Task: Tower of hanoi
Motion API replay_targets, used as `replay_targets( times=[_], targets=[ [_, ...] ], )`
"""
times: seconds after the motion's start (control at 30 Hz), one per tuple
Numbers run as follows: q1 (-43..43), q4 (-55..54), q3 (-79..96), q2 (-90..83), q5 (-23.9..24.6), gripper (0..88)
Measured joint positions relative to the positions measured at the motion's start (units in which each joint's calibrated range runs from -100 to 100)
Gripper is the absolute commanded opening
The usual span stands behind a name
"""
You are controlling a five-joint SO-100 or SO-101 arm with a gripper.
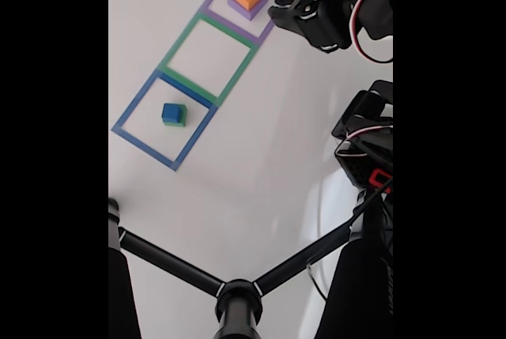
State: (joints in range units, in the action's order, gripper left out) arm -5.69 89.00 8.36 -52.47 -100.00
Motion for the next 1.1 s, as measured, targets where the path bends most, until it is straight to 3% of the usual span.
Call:
replay_targets(
  times=[0.4,0.67,0.87,1.1],
  targets=[
    [-14.24,8.11,-4.53,-3.04,0.2,0.8],
    [-19.65,8.83,-1.83,-5.74,0.59,13.9],
    [-22.84,-1.12,12.71,-9.29,0.59,25.3],
    [-25.3,-18.3,30.2,-9.37,0.0,32.5]
  ],
)
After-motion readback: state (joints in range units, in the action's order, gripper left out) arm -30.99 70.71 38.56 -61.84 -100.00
